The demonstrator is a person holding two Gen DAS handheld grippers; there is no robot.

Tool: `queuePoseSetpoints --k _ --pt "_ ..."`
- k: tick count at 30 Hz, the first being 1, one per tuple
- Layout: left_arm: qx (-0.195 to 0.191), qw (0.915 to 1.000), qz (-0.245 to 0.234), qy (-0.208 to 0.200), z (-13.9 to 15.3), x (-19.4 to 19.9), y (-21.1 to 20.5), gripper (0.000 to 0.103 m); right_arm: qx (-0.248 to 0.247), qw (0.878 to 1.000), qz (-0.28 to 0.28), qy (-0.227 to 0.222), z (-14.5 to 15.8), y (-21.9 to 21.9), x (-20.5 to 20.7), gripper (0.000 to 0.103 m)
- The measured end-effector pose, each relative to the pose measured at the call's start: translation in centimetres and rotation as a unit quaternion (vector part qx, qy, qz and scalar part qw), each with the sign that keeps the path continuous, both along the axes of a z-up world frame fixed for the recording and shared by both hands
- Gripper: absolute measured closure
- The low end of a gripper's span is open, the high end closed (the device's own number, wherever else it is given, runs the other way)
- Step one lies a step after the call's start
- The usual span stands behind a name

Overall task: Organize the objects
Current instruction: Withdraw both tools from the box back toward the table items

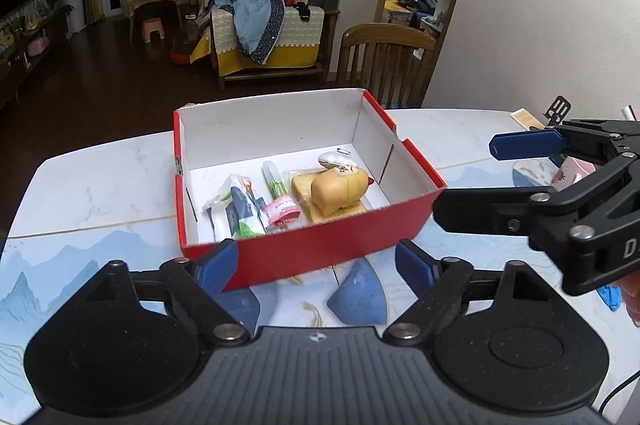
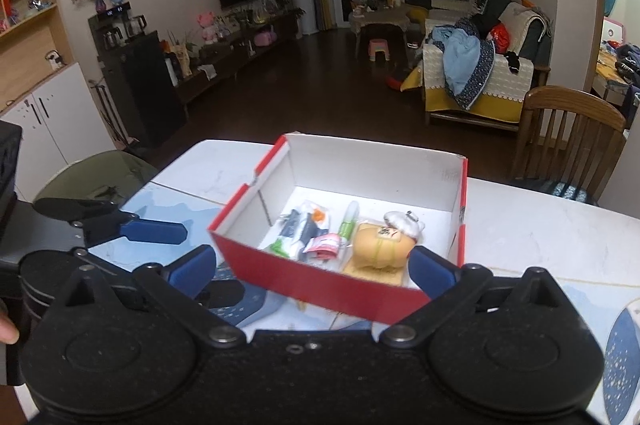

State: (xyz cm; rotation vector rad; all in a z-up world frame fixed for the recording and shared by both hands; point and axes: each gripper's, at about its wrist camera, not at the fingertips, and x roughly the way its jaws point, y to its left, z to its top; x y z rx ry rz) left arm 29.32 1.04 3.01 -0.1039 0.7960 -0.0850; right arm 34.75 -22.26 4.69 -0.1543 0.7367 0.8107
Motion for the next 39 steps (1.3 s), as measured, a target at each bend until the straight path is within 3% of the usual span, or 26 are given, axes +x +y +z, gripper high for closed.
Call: queuePoseSetpoints --k 5,7,13,21,32,39 --pt "-0.005 0.9999 -0.002 -0.009 0.2 -2.3 -0.3 0.01 0.006 1.0 0.001 -0.011 0.2 -1.1 -2.2 0.001" --pt "-0.006 0.9999 -0.003 -0.01 0.1 -3.1 -0.4 0.001 0.005 1.0 -0.002 -0.02 0.2 -1.5 -3.2 0.001" --pt "-0.006 0.9999 0.009 -0.013 -1.0 -5.6 -0.3 0.001 0.002 1.0 -0.019 -0.022 -0.8 -3.1 -4.6 0.001" --pt "0.003 0.9997 0.026 -0.004 -3.9 -9.3 -0.2 0.001 -0.043 0.999 -0.018 0.001 -5.4 -4.1 -6.9 0.001" --pt "-0.007 0.9981 0.011 0.061 -9.3 -12.5 -1.6 0.001 -0.096 0.995 -0.022 0.02 -11.4 -4.8 -8.9 0.002" --pt "0.016 0.9963 -0.017 0.083 -12.3 -13.3 -3.4 0.001 -0.115 0.992 -0.013 0.049 -14.3 -4.7 -9.1 0.005"
